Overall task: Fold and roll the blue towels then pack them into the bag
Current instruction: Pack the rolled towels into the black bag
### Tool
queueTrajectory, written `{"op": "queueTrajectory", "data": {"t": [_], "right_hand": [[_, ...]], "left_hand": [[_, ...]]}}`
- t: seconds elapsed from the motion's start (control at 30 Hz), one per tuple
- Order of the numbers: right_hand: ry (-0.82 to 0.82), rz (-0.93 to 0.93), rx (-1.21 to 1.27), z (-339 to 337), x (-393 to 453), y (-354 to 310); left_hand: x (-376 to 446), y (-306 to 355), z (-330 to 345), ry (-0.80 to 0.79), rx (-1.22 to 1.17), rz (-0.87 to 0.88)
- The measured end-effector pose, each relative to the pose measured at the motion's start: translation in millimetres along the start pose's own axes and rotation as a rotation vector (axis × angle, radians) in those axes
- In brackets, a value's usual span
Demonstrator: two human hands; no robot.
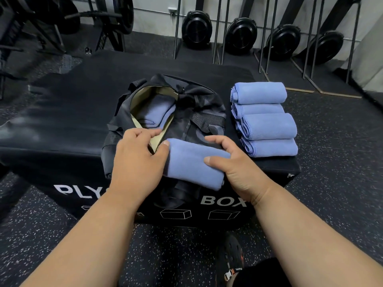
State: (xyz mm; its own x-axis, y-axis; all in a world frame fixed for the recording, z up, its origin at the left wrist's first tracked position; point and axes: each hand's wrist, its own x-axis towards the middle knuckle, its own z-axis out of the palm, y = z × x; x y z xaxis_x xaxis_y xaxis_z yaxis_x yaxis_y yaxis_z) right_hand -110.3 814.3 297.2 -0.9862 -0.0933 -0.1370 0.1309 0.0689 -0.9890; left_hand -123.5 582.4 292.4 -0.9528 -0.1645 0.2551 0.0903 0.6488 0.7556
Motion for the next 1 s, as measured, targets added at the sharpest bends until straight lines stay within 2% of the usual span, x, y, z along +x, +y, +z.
{"op": "queueTrajectory", "data": {"t": [0.07,0.13,0.27,0.33,0.6,0.8,1.0], "right_hand": [[0.018,-0.027,0.010,0,3,0],[0.048,-0.047,0.001,1,5,0],[0.123,-0.018,0.013,6,6,0],[0.143,-0.003,0.025,9,7,1],[0.212,0.057,0.166,42,19,-1],[0.053,0.090,0.325,89,36,-20],[-0.056,0.140,0.366,135,42,-28]], "left_hand": [[-1,-1,-1,0.053,0.222,0.007],[-2,1,-1,0.069,0.336,-0.061],[1,-2,2,-0.050,0.481,-0.171],[4,-5,2,-0.052,0.457,-0.164],[15,-6,-35,0.214,0.096,-0.117],[20,-5,-58,0.244,-0.046,-0.083],[21,-6,-66,0.209,-0.090,-0.051]]}}
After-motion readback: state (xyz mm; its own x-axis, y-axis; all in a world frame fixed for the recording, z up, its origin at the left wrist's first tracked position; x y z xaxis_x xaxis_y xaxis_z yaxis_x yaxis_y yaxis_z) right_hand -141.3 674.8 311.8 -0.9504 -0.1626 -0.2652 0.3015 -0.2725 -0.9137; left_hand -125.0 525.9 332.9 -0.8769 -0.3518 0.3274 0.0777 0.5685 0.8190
